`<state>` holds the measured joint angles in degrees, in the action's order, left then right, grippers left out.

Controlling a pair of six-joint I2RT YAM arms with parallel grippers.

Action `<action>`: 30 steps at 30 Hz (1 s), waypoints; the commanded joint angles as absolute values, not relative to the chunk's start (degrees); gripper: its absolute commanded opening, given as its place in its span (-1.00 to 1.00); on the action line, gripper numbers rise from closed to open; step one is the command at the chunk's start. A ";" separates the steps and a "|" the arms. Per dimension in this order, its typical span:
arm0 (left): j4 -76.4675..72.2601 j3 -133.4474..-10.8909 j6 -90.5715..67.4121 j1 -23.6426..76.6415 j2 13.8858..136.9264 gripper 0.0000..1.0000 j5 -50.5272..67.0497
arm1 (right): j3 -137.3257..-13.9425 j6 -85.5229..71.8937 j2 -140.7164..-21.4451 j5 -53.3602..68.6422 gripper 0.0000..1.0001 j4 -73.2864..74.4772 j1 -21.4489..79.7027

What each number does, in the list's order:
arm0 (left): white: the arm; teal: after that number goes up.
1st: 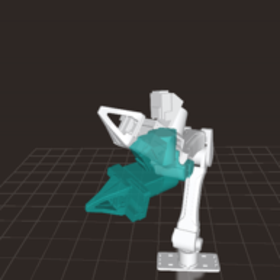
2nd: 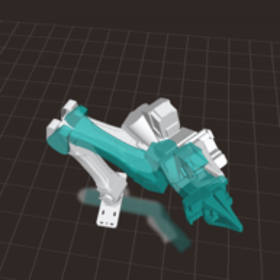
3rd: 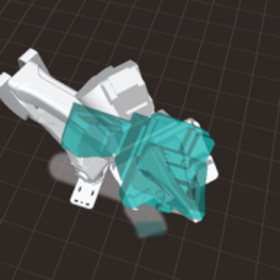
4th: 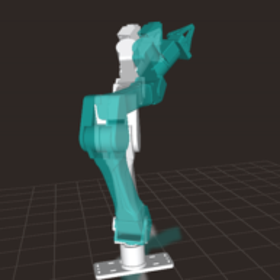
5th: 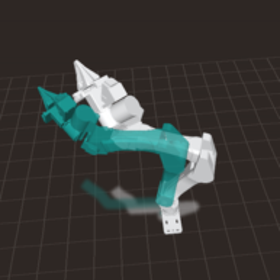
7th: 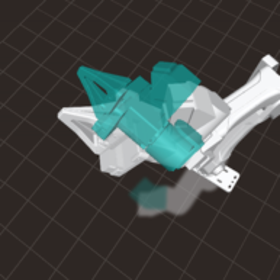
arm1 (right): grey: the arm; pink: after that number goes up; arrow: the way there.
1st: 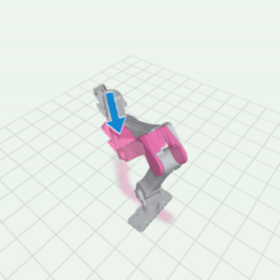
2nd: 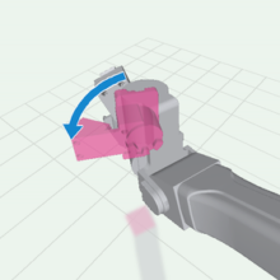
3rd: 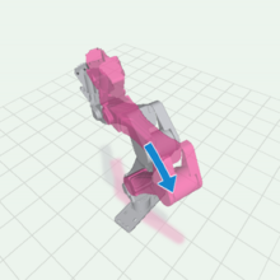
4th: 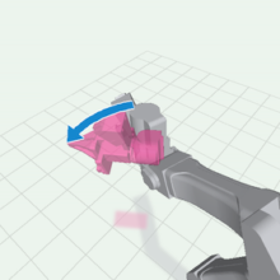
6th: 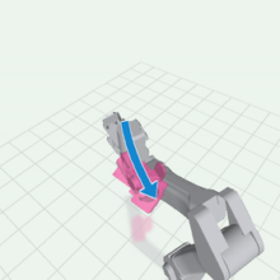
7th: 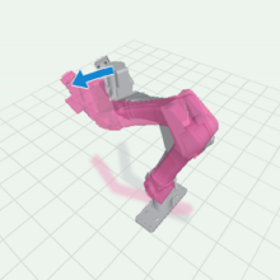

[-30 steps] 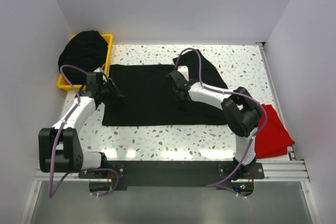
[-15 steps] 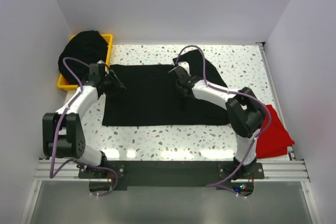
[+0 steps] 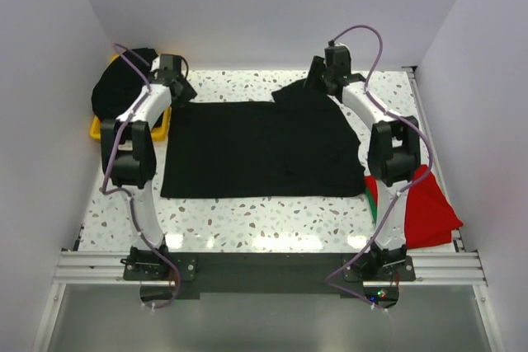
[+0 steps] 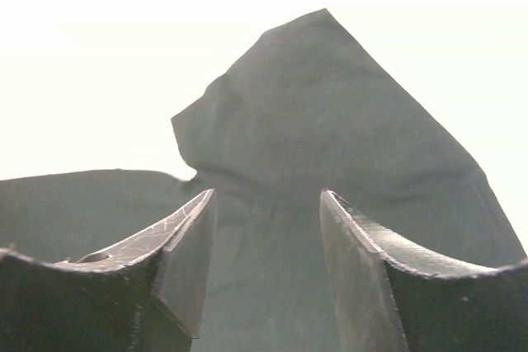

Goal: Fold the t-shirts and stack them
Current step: Fold the tshirt

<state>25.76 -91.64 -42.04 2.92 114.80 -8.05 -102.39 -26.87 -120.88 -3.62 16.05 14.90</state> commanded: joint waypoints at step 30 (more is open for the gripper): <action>27.95 -112.24 -41.84 2.90 137.29 -0.13 -24.52 | -134.83 -32.96 -154.25 8.96 0.33 3.61 7.21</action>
<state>30.30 -112.60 -41.80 3.03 136.88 -23.64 -132.18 -31.22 -153.49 7.38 6.59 7.18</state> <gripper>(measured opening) 0.438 0.674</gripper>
